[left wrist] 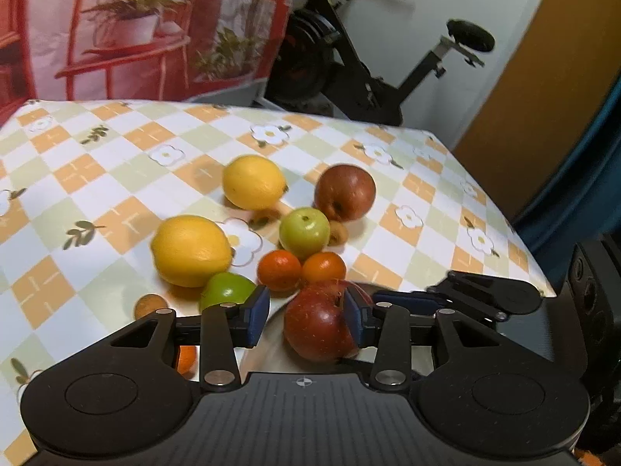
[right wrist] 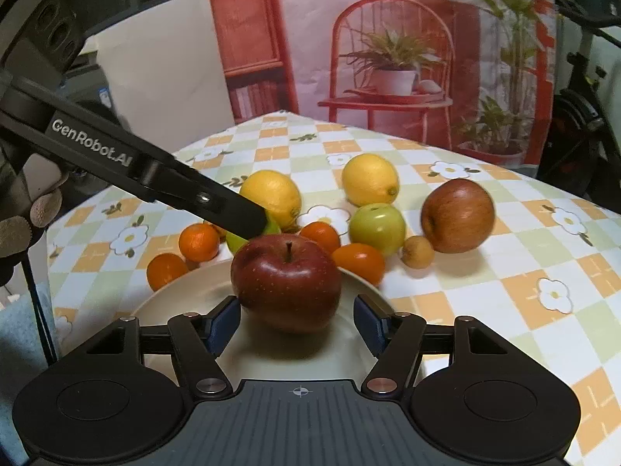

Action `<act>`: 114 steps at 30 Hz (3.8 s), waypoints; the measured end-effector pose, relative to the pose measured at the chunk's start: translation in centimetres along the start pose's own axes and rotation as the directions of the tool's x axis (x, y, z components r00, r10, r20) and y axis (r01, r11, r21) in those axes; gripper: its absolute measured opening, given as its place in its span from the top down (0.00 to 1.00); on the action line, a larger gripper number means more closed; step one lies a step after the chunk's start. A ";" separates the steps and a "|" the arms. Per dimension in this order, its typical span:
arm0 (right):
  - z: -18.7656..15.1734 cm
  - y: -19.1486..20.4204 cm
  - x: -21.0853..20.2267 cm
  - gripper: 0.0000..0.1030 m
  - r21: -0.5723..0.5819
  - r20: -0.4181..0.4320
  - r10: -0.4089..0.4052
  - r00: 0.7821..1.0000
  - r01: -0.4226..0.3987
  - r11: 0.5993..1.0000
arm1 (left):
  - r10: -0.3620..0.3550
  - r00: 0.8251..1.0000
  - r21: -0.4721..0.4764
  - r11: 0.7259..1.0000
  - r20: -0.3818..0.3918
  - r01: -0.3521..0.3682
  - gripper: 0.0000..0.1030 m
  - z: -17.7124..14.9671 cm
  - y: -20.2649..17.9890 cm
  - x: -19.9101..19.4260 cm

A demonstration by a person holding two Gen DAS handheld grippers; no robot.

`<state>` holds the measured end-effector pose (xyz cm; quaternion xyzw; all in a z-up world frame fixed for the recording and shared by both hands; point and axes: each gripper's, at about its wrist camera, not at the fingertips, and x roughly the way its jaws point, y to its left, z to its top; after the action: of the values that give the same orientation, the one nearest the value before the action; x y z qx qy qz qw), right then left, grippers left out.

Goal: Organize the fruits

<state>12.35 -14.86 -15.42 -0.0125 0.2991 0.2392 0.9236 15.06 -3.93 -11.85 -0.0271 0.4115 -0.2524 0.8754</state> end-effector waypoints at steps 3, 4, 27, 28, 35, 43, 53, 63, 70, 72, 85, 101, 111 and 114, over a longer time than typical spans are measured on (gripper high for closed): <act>0.1 -0.5 -1.2 0.41 0.012 0.015 -0.009 1.000 0.009 1.000 | 0.042 0.998 0.001 0.999 0.047 -0.042 0.56 -0.1 -0.2 -1.4; 0.2 -0.7 -1.6 0.41 0.017 0.020 -0.012 1.000 0.012 1.000 | 0.060 0.996 0.001 0.998 0.059 -0.060 0.56 -0.1 -0.2 -1.7; 0.7 -2.8 -5.1 0.41 0.131 0.151 -0.117 0.982 0.097 0.987 | 0.369 0.895 -0.083 0.929 0.252 -0.360 0.48 -1.9 -0.4 -6.7; 0.7 -2.9 -5.1 0.41 0.133 0.155 -0.122 0.980 0.102 0.986 | 0.387 0.882 -0.085 0.922 0.268 -0.378 0.48 -2.1 -0.5 -6.8; 0.4 -3.5 -5.2 0.41 0.121 0.187 -0.176 0.967 0.155 0.980 | 0.420 0.863 -0.126 0.907 0.280 -0.401 0.48 -2.5 0.1 -6.9; -0.8 -3.8 -5.0 0.41 0.172 0.217 -0.187 0.958 0.151 0.973 | 0.439 0.860 -0.146 0.898 0.262 -0.414 0.48 -4.0 1.2 -7.1; -1.7 -4.9 -4.8 0.41 0.213 0.229 -0.220 0.948 0.172 0.962 | 0.467 0.839 -0.175 0.884 0.280 -0.434 0.49 -4.0 1.6 -7.6; 0.2 -7.8 -3.5 0.41 0.162 0.230 -0.255 0.939 0.222 0.962 | 0.387 0.866 -0.111 0.922 0.318 -0.372 0.49 1.0 0.1 -7.2; 2.1 -11.0 -1.7 0.41 0.197 0.225 -0.264 0.938 0.222 0.955 | 0.348 0.878 -0.046 0.935 0.328 -0.353 0.49 5.0 -2.0 -4.5; 2.6 -12.0 -0.8 0.41 0.220 0.210 -0.253 0.944 0.207 0.953 | 0.344 0.882 -0.038 0.936 0.321 -0.351 0.49 5.6 -2.3 -3.6; 3.6 -18.3 5.2 0.40 0.635 0.110 -0.036 0.993 -0.042 0.771 | 0.328 0.910 -0.052 0.944 0.253 -0.326 0.49 5.6 -0.5 -1.2; 5.2 -14.7 5.2 0.48 0.502 0.058 -0.070 0.996 0.031 0.864 | 0.304 0.925 -0.081 0.953 0.230 -0.293 0.49 5.3 0.3 -1.3; 2.4 -10.5 1.0 0.48 0.033 0.063 -0.209 0.976 0.207 0.978 | 0.153 0.977 -0.031 0.988 0.148 -0.150 0.49 6.0 -1.7 1.7; 1.0 -9.6 0.2 0.48 -0.018 0.085 -0.218 0.972 0.220 0.975 | 0.078 0.991 -0.017 0.997 0.106 -0.077 0.49 6.4 -2.6 3.6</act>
<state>17.40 -23.14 -15.86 -0.0481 0.2545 0.1403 0.9556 20.59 -8.92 -9.49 -0.0300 0.3666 -0.2137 0.9050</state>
